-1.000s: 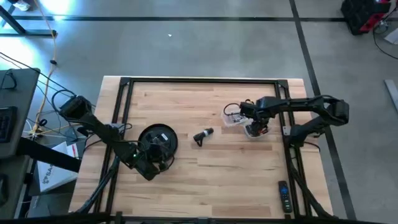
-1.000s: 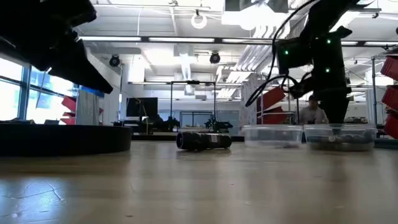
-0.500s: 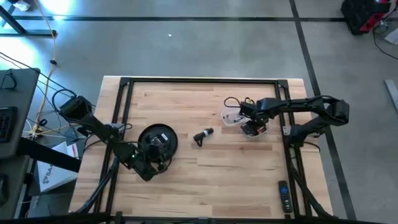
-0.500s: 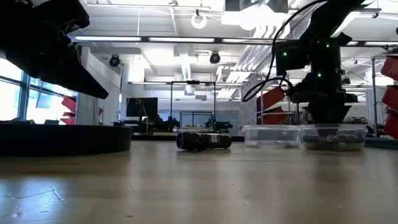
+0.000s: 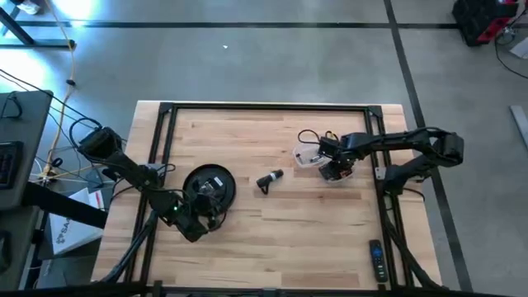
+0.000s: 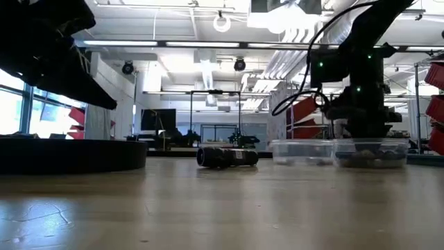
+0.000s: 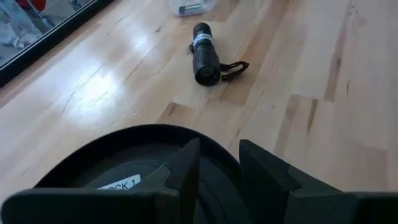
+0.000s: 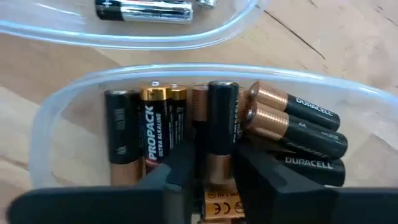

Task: Insert battery
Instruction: Insert the black battery into the black wall clock battery compartment

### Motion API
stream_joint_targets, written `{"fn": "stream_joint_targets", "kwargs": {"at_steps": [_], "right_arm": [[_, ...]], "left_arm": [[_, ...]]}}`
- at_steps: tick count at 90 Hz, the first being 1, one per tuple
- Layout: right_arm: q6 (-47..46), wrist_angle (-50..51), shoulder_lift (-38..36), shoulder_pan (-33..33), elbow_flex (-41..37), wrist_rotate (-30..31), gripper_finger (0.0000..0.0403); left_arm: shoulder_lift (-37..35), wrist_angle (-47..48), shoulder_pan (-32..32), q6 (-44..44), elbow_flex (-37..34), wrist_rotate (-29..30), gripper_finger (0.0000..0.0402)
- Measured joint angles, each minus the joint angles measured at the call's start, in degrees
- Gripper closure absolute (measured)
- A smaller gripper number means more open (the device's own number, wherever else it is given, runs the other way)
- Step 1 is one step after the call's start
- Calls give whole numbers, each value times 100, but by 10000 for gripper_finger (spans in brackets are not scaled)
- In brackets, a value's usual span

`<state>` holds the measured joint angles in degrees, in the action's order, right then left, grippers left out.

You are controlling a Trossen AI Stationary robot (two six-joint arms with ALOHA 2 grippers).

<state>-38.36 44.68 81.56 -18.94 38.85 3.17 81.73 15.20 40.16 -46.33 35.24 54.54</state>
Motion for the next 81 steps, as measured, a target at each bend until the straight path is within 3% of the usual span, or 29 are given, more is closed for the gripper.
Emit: {"fn": "stream_joint_targets", "kwargs": {"at_steps": [9,18,34,48,66,81], "right_arm": [[117,119,11,0,79,-10,388],[128,420,15,35,269,29,391],[58,1048,17,296,709,166,385],[-196,1200,15,753,1199,307,388],[-195,740,15,1366,1883,728,389],[104,-362,15,1650,2011,790,390]], "left_arm": [[0,106,0,104,1,-57,307],[0,455,0,80,3,-366,307],[0,1517,-100,-1000,9,-1090,307],[-71,2505,-111,-1773,26,-1235,307],[-506,2819,-114,-1635,15,-1554,307],[-934,3077,-118,-1261,129,-1640,307]]}}
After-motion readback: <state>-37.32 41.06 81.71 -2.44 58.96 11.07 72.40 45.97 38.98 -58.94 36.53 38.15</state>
